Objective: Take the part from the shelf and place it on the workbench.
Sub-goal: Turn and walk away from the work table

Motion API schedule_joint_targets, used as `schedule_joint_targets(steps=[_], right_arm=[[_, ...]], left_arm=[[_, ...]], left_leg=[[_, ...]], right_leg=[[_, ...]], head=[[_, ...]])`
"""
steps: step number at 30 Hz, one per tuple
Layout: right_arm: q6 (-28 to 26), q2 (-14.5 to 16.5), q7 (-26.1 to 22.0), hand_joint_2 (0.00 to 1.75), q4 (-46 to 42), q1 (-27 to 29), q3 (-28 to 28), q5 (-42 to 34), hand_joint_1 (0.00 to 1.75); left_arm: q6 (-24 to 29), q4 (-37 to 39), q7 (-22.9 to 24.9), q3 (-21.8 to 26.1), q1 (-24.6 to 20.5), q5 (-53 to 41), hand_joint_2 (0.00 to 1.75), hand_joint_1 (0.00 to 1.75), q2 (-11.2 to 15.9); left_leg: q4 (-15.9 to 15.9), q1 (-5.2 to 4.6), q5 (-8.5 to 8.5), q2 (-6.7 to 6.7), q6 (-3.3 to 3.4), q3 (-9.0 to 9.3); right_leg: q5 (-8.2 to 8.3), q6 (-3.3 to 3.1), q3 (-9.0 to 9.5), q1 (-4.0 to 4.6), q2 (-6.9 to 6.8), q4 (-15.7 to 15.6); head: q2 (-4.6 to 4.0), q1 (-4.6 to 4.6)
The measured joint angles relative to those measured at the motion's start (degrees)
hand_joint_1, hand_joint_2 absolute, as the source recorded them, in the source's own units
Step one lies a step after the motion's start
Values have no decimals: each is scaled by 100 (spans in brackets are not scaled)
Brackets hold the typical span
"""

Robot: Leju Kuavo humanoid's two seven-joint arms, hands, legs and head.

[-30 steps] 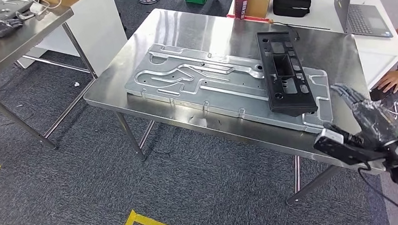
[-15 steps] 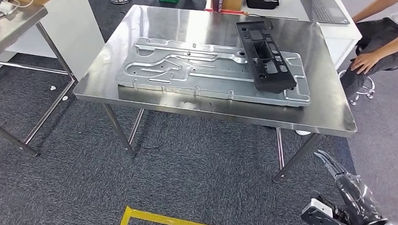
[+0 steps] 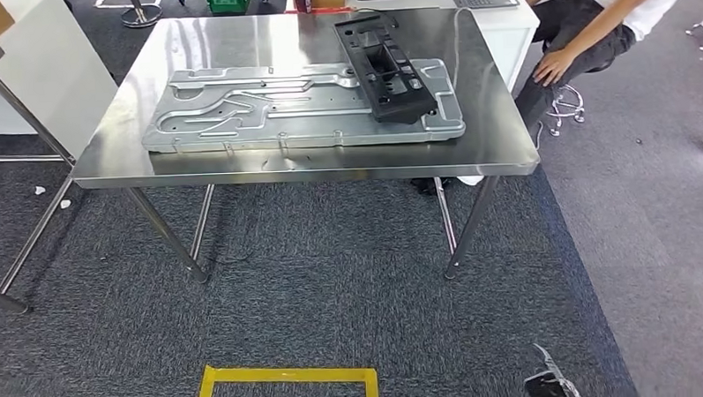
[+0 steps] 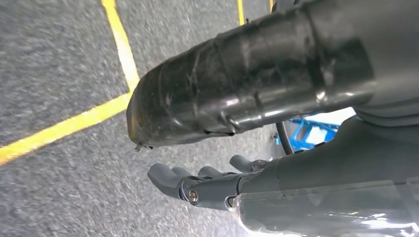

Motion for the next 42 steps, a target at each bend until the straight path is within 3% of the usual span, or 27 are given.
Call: schedule_joint_targets(steps=[1, 3, 5, 7, 9, 10, 12, 14, 15, 16, 18, 20, 21, 22, 23, 25, 26, 28, 29, 30, 32, 34, 36, 37, 39, 40, 42], right_arm=[[-75, 157, -224, 0, 807, -220, -440, -34, 0], [-342, 371, -337, 0, 2274, -589, -1268, -52, 0], [-719, 489, -110, 0, 3393, -867, -1913, -30, 0], [-1025, 568, 195, 0, 4220, -1081, -2419, -73, 0], [-1184, 655, 468, 0, 4785, -1197, -2843, -226, 0], [-1223, 709, 586, 0, 4970, -1234, -3040, -316, 0], [-1240, 852, 753, 0, 5204, -1302, -3398, -447, 0], [-1214, 983, 850, 0, 5300, -1373, -3643, -477, 0], [-1197, 1024, 888, 0, 5319, -1397, -3734, -469, 0], [-1178, 1067, 930, 0, 5330, -1415, -3816, -456, 0], [-1151, 1124, 1027, 0, 5331, -1436, -3978, -411, 0], [-1140, 1167, 1121, 0, 5302, -1467, -4115, -354, 0], [-1133, 1183, 1152, 0, 5281, -1484, -4174, -332, 0], [-1121, 1194, 1177, 0, 5255, -1496, -4230, -311, 0], [-1093, 1205, 1207, 0, 5225, -1495, -4289, -282, 0], [-1003, 1244, 1284, 0, 5143, -1481, -4400, -193, 0], [-948, 1271, 1317, 0, 5089, -1479, -4450, -141, 0], [-846, 1322, 1345, 0, 4981, -1489, -4526, -51, 0], [-796, 1346, 1348, 0, 4931, -1488, -4562, -8, 0], [-751, 1370, 1348, 0, 4888, -1486, -4596, 31, 0], [-666, 1420, 1348, 0, 4819, -1479, -4652, 86, 0], [-601, 1470, 1344, 0, 4770, -1478, -4685, 119, 0], [-557, 1508, 1336, 0, 4727, -1485, -4714, 146, 0], [-534, 1521, 1329, 0, 4710, -1487, -4731, 158, 0], [-461, 1534, 1303, 0, 4681, -1476, -4782, 186, 0], [-418, 1545, 1284, 0, 4670, -1472, -4815, 208, 0], [-346, 1564, 1248, 0, 4649, -1481, -4872, 256, 0]], left_arm=[[16, 6, -40, 40, -14, -31, 0, 0, 1], [51, 27, -111, 110, -46, -70, 0, 0, 1], [90, 72, -155, 170, -60, -81, 0, 0, 1], [134, 129, -172, 238, -67, -74, 0, 0, 2], [166, 173, -174, 305, -88, -56, 0, 0, -1], [174, 185, -174, 336, -103, -46, 0, 0, -2], [181, 198, -176, 397, -118, -35, 0, 0, -3], [178, 199, -179, 452, -110, -34, 0, 0, -4], [173, 199, -178, 474, -110, -36, 0, 0, -5], [164, 199, -175, 494, -114, -39, 0, 0, -5], [139, 199, -167, 530, -123, -46, 0, 0, -6], [120, 199, -163, 556, -120, -58, 0, 0, -10], [117, 199, -163, 569, -120, -63, 0, 0, -12], [117, 199, -163, 580, -123, -67, 0, 0, -14], [117, 199, -163, 593, -126, -69, 0, 0, -15], [125, 199, -163, 623, -136, -78, 0, 0, -13], [128, 199, -163, 641, -128, -86, 0, 0, -13], [133, 199, -168, 676, -99, -103, 0, 0, -16], [132, 199, -174, 690, -84, -117, 0, 0, -19], [130, 198, -181, 700, -75, -130, 0, 0, -19], [121, 192, -203, 717, -74, -156, 0, 0, -17], [108, 186, -222, 726, -80, -166, 0, 0, -16], [96, 182, -235, 729, -81, -169, 0, 0, -17], [87, 181, -242, 732, -82, -173, 0, 0, -17], [68, 178, -259, 734, -90, -186, 0, 0, -22], [61, 178, -265, 735, -100, -192, 0, 0, -25], [56, 178, -278, 735, -109, -198, 0, 0, -31]], left_leg=[[31, 1, 133, -10, 3, 112], [-432, 15, 449, -123, 3, 579], [-1198, 21, 403, -357, 28, 1110], [-1560, 1, 266, -421, 104, 1293], [-1584, 11, 338, -268, 226, 1221], [-1601, 16, 400, -190, 293, 1176], [-1622, 8, 531, -20, 387, 1051], [-1615, -20, 647, 146, 408, 889], [-1601, -29, 701, 229, 402, 801], [-1582, -33, 751, 305, 392, 711], [-1526, -35, 839, 425, 360, 549], [-1457, -46, 904, 519, 304, 453], [-1428, -47, 939, 571, 265, 429], [-1414, -44, 977, 628, 225, 411], [-1413, -36, 1019, 685, 185, 401], [-1344, -9, 952, 583, 101, 355], [-1198, 1, 768, 430, 67, 301], [-618, 14, 201, 107, 29, 145], [-274, 15, -25, 35, 27, 83], [-24, 15, -118, 7, 29, 67], [-67, 15, 62, -20, 48, 287], [-795, 18, 301, -177, 92, 817], [-1406, 13, 317, -388, 142, 1188], [-1516, 2, 284, -438, 167, 1230], [-1549, 1, 363, -335, 230, 1183], [-1571, 8, 423, -263, 279, 1149], [-1621, 23, 562, -107, 375, 1039]], right_leg=[[76, 21, -109, -10, 56, 25], [196, 82, -320, -38, 139, 117], [294, 151, -496, -42, 211, 226], [413, 220, -588, -30, 307, 258], [493, 282, -634, -35, 384, 244], [387, 300, -681, -38, 335, 317], [-158, 325, -842, -53, 123, 795], [-659, 364, -983, -81, -20, 1536], [-698, 383, -980, -98, -50, 1810], [-606, 396, -893, -114, -72, 1921], [-337, 392, -418, -131, -155, 1571], [-405, 340, 320, -95, -363, 692], [-505, 303, 566, -68, -441, 337], [-583, 265, 687, -37, -472, 112], [-590, 223, 670, -23, -438, 29], [-482, 139, 562, -37, -355, -3], [-414, 92, 503, -50, -317, -19], [-277, 22, 337, -44, -215, -16], [-211, 6, 242, -31, -153, -2], [-146, 3, 143, -20, -86, 21], [-34, 20, -59, -12, 49, 96], [58, 61, -246, -17, 177, 201], [144, 122, -369, -16, 280, 282], [194, 159, -401, -17, 327, 292], [293, 239, -434, -19, 421, 273], [254, 264, -467, -20, 395, 304], [-149, 291, -608, -31, 204, 649]], head=[[0, -1], [0, -1], [1, 2], [1, 5], [1, 9], [1, 25], [0, 57], [0, 72], [0, 70], [0, 73], [0, 73], [0, 69], [0, 68], [0, 65], [0, 62], [0, 61], [0, 57], [0, 43], [0, 42], [0, 42], [0, 40], [0, 38], [0, 42], [1, 38], [1, 31], [1, 30], [0, 57]])
